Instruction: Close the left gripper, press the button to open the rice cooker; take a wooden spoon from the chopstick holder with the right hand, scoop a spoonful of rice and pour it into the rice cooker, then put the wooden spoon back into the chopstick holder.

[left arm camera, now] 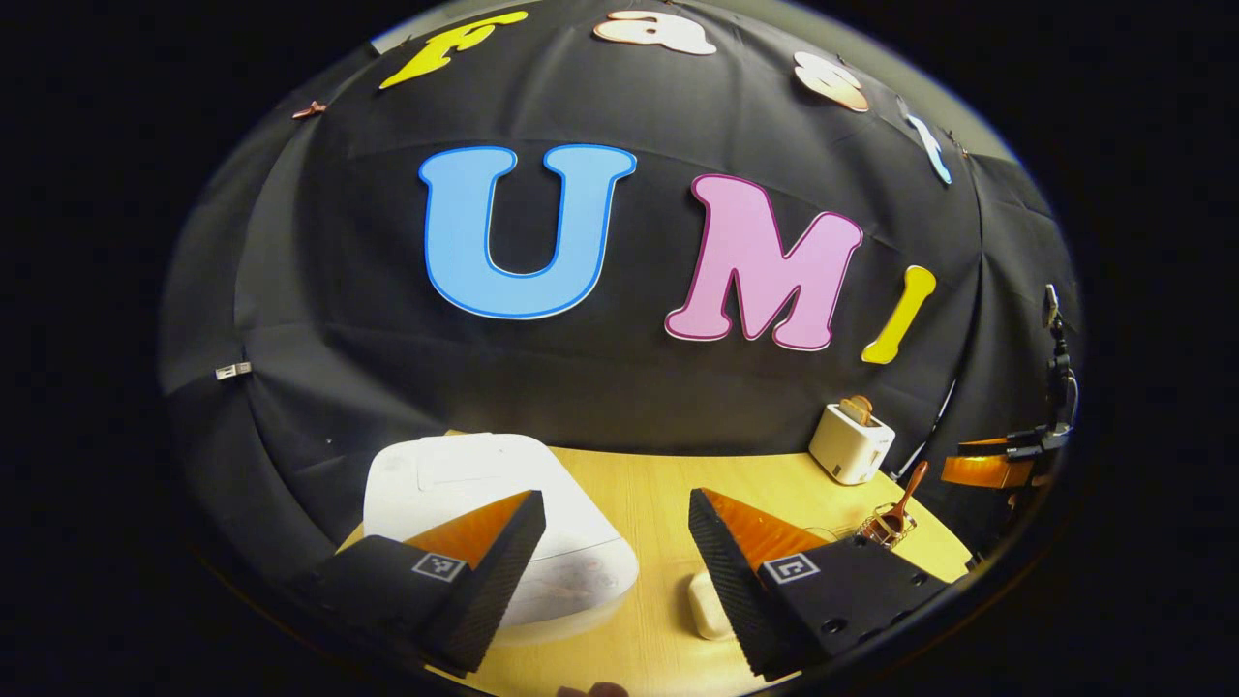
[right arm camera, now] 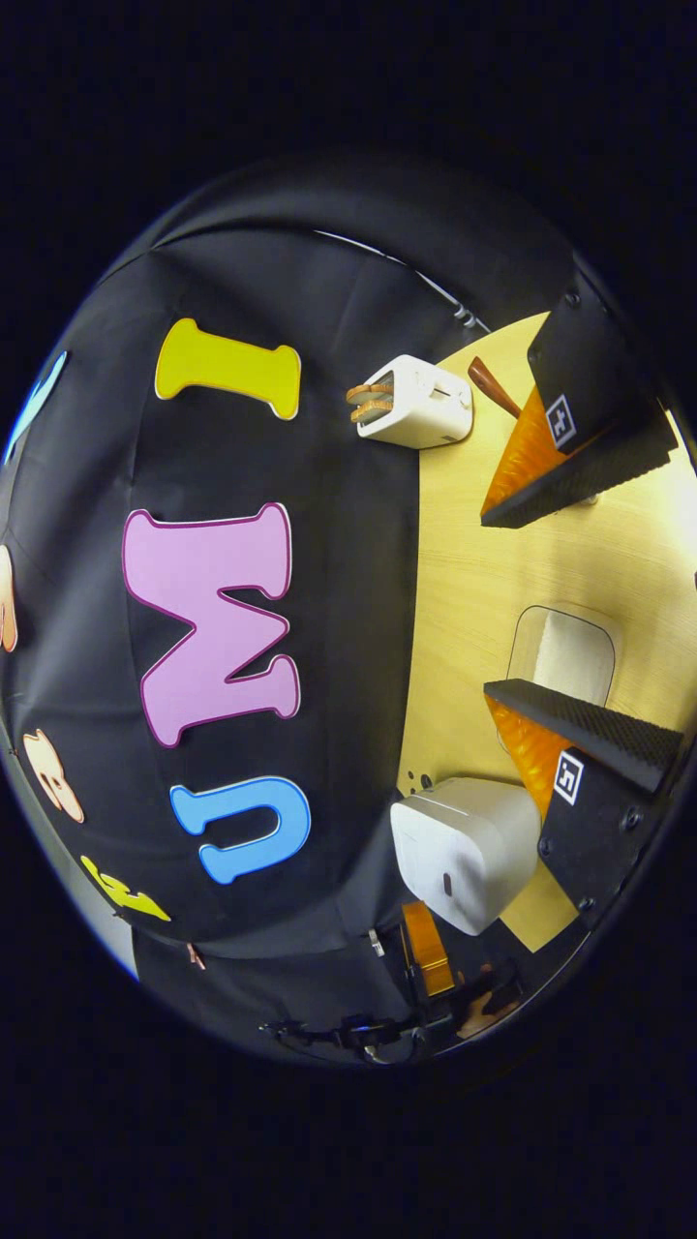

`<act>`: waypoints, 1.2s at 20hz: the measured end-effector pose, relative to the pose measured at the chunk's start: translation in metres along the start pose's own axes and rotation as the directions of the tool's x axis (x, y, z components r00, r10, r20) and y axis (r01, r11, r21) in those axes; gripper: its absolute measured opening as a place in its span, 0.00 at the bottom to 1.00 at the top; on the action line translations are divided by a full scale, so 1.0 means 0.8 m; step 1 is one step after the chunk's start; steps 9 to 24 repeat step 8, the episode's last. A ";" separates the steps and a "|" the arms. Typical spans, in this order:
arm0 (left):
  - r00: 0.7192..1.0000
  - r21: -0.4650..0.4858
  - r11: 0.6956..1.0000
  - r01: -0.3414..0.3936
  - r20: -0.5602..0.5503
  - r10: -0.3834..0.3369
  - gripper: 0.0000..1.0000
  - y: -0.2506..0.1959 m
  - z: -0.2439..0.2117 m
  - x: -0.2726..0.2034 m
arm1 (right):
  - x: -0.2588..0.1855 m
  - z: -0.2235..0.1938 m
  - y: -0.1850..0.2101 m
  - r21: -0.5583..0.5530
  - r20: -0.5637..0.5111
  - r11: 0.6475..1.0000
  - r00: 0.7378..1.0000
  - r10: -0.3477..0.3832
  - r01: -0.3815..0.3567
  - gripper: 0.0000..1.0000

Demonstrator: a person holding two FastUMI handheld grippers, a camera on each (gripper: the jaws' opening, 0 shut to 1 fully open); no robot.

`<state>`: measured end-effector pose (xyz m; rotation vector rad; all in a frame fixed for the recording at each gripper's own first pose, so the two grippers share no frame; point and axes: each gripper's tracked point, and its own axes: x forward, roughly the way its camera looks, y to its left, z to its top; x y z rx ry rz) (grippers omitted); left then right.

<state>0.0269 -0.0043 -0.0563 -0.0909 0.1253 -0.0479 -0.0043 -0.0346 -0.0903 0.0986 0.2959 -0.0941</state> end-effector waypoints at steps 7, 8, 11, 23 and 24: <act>1.000 0.004 1.000 -0.005 0.005 0.005 0.95 0.005 0.002 0.001 | -0.003 -0.006 -0.001 0.000 -0.016 1.000 1.000 -0.007 0.007 0.97; 1.000 0.005 1.000 -0.005 0.002 0.005 0.95 0.004 0.002 0.000 | -0.003 -0.007 -0.001 0.002 -0.017 1.000 1.000 -0.008 0.008 0.97; 1.000 0.005 1.000 -0.005 0.002 0.005 0.95 0.004 0.002 0.000 | -0.003 -0.007 -0.001 0.002 -0.017 1.000 1.000 -0.008 0.008 0.97; 1.000 0.005 1.000 -0.005 0.002 0.005 0.95 0.004 0.002 0.000 | -0.003 -0.007 -0.001 0.002 -0.017 1.000 1.000 -0.008 0.008 0.97; 1.000 0.005 1.000 -0.005 0.002 0.005 0.95 0.004 0.002 0.000 | -0.003 -0.007 -0.001 0.002 -0.017 1.000 1.000 -0.008 0.008 0.97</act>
